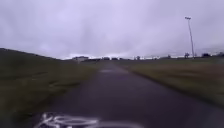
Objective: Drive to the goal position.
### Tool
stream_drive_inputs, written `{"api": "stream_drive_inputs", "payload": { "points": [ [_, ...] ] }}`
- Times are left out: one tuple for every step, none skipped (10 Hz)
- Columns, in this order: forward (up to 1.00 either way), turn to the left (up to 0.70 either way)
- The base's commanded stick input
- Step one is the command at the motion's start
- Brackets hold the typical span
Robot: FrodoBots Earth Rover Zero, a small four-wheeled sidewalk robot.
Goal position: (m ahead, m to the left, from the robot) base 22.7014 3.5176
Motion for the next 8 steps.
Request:
{"api": "stream_drive_inputs", "payload": {
  "points": [
    [1.0,0.02],
    [1.0,0.01],
    [1.0,0.01],
    [1.0,0.02],
    [1.0,0.02],
    [1.0,0.02],
    [1.0,0.02],
    [1.0,0.02]
  ]
}}
